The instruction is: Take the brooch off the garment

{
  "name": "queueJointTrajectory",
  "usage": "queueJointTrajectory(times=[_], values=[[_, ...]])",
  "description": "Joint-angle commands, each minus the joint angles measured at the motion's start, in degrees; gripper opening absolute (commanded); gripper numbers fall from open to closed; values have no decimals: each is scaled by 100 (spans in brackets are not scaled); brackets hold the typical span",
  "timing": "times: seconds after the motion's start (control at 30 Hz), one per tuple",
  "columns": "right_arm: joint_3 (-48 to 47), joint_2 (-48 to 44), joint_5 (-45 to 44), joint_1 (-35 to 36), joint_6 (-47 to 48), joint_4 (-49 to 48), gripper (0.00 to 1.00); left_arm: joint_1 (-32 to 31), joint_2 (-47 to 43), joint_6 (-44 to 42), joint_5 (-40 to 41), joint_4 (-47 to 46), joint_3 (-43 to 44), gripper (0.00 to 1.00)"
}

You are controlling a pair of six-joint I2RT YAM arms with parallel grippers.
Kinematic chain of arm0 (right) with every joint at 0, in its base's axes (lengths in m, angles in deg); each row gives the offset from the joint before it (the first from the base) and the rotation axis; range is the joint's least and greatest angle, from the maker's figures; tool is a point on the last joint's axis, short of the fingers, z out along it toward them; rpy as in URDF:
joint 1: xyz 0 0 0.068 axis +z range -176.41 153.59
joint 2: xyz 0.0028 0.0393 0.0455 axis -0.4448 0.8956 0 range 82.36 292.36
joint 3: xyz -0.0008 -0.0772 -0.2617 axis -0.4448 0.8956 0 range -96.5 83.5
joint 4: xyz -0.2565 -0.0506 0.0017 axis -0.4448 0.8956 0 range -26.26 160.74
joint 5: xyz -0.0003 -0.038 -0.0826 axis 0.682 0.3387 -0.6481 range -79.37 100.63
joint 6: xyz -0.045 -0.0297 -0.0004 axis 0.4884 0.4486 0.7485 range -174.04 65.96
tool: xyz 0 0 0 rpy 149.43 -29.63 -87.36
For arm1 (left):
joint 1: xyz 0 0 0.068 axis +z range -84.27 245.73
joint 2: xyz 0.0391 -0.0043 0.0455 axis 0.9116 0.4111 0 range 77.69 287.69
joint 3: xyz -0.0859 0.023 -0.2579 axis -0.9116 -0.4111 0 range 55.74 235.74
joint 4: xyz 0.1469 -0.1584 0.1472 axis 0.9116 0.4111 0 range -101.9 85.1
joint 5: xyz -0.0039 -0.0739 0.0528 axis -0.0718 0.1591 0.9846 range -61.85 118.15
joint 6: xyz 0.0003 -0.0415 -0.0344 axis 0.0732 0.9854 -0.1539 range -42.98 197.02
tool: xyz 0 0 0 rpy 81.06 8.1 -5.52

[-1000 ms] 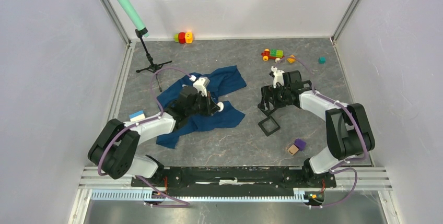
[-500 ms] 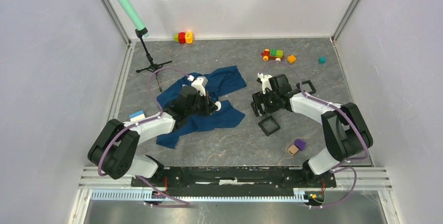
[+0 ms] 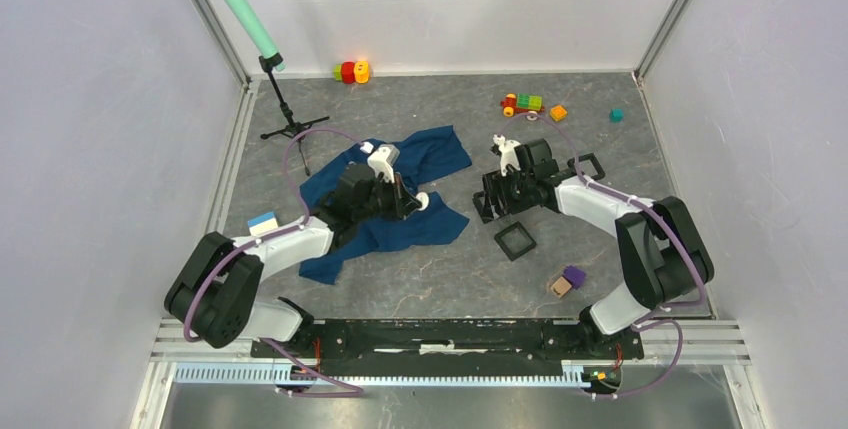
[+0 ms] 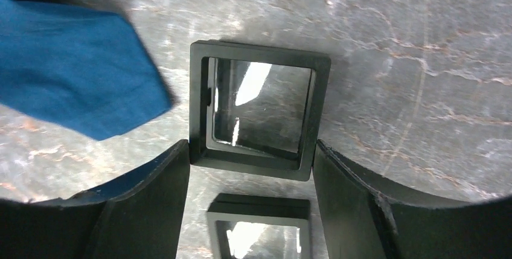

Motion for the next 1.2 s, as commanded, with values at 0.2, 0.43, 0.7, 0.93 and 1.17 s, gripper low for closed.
queueJointTrajectory(times=[0.2, 0.43, 0.7, 0.93, 1.17], values=[[893, -706, 1843, -104, -1578, -1940, 65, -63, 600, 836, -1368, -1117, 295, 2], [1594, -738, 2505, -257, -2703, -3337, 63, -133, 719, 830, -1136, -484, 653, 2], [1888, -859, 2857, -462, -3321, -3949, 61, -782, 168, -1331, 941, -231, 452, 2], [1799, -927, 3323, -580, -3639, -4001, 59, -989, -269, -3146, 1174, -3126, -840, 4], [1615, -849, 3542, -614, -3624, -3810, 58, -1013, 540, -5727, -92, -5305, -1354, 2]])
